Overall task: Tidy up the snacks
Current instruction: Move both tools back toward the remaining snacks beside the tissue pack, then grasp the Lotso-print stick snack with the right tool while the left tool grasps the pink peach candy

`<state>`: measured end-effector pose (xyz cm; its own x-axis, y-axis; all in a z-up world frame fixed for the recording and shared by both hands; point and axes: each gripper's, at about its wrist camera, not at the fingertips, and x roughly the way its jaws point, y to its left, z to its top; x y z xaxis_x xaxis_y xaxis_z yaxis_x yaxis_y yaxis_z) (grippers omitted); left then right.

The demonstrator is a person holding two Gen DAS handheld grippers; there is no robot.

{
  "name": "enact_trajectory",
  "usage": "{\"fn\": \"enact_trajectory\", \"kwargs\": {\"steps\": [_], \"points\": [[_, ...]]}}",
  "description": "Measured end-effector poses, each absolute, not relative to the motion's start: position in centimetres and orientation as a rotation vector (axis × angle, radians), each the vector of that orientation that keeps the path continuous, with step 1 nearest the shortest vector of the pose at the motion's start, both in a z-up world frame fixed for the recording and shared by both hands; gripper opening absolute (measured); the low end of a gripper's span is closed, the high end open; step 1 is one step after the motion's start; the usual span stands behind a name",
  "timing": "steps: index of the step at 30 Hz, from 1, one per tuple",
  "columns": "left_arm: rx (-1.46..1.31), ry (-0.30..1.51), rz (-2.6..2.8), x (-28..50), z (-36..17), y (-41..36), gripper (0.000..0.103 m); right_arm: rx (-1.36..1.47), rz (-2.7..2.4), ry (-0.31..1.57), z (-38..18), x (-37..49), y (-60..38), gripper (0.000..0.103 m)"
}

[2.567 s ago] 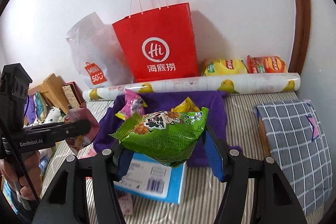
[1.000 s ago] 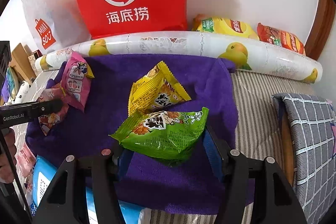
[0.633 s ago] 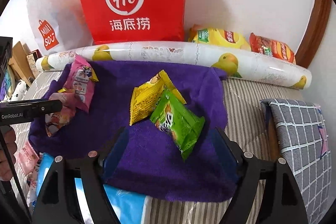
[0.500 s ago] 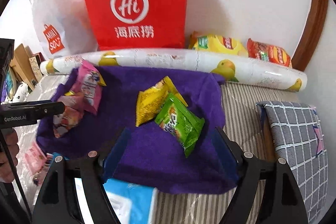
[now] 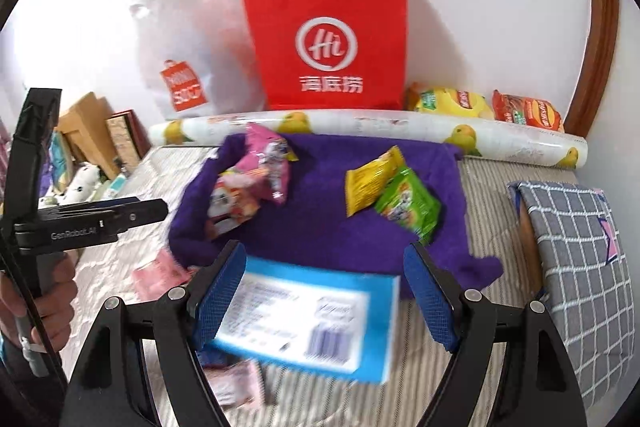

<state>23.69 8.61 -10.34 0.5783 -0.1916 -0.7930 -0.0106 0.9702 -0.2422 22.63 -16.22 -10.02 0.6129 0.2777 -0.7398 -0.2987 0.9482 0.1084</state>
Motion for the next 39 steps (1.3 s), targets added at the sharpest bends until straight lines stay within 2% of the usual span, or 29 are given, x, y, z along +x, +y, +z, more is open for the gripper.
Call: {"fn": "enact_trajectory", "kwargs": {"steps": [10,14,20,25,27,34,36,39], "points": [[-0.222,0.965,-0.01,18.9,-11.0,13.1,0.066,-0.071,0.427,0.865,-11.0,18.1,-11.8,0.078],[-0.242,0.971,0.008,17.8,-11.8,14.8,0.066,-0.125,0.458,0.889,-11.8,17.8,-9.1,0.064],[-0.288,0.973,0.028,17.0,-12.8,17.6,0.066,-0.239,0.491,0.944,-13.1,19.4,-4.6,0.052],[-0.317,0.973,0.032,17.5,-13.7,19.0,0.066,-0.395,0.482,1.009,-15.7,20.6,-1.3,0.034],[-0.323,0.971,0.027,17.8,-14.0,19.3,0.066,-0.435,0.477,1.041,-16.6,21.0,-0.6,0.021],[-0.33,0.972,-0.001,18.3,-14.9,19.4,0.066,-0.564,0.444,1.095,-19.2,21.5,1.4,0.02],[-0.335,0.973,-0.006,18.3,-15.1,19.4,0.066,-0.601,0.426,1.062,-19.3,21.4,1.5,0.01],[-0.349,0.967,-0.02,18.1,-15.2,19.3,0.066,-0.581,0.444,1.045,-18.5,21.1,0.9,0.006]]}}
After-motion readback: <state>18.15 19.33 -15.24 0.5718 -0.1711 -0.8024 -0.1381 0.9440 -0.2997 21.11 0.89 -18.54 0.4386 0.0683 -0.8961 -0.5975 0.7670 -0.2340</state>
